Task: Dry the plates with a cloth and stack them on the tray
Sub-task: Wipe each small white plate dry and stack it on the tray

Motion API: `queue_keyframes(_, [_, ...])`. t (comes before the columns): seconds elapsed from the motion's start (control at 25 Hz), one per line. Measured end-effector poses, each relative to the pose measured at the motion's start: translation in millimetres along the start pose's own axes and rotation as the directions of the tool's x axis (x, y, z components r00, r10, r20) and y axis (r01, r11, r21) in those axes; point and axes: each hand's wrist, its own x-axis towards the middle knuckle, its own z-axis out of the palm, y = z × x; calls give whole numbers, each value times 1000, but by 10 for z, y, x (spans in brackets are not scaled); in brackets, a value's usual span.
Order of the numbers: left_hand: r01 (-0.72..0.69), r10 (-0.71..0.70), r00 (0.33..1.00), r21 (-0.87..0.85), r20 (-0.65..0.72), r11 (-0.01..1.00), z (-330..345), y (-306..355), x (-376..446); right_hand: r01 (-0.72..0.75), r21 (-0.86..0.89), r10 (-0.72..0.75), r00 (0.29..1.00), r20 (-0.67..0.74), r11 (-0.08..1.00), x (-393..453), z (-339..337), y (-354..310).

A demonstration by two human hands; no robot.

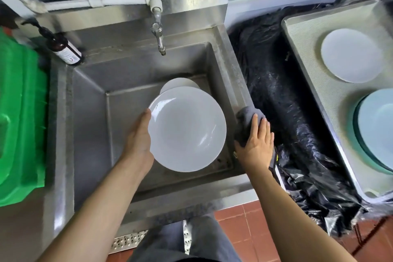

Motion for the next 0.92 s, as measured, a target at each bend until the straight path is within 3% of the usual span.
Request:
queue_keyframes(0.12, [-9,9,1000,1,-19,1000,-24,74,-123,20,-61,-21,1000,-13,998,9,64,20])
queue_keyframes(0.2, [-4,4,1000,-11,-19,1000,-41,119,-190,73,-10,-73,995,-70,997,-27,69,56])
queue_keyframes(0.32, [-30,29,999,-21,-17,999,-99,197,-249,133,199,-111,987,-114,971,19,-54,165])
queue_keyframes(0.44, [-47,47,999,-15,3,999,-129,299,-295,3,461,57,991,-117,887,59,-351,71])
queue_keyframes(0.56, [-74,74,997,-9,22,997,-152,397,-334,91,639,128,949,-288,764,-49,-756,-341])
queue_keyframes(0.64, [-99,99,994,-22,40,995,-186,475,-349,289,639,23,901,-433,713,-133,-1016,-741])
queue_keyframes(0.72, [-130,131,991,-22,37,991,-221,564,-370,510,568,-184,826,-533,646,-258,-1230,-1201])
queue_keyframes(0.84, [-227,227,974,-9,11,974,-189,693,-402,690,371,-499,714,-492,622,-375,-1377,-1745])
queue_keyframes(0.92, [-300,300,954,-3,26,954,-184,787,-441,691,284,-557,712,-428,665,-398,-1401,-1943])
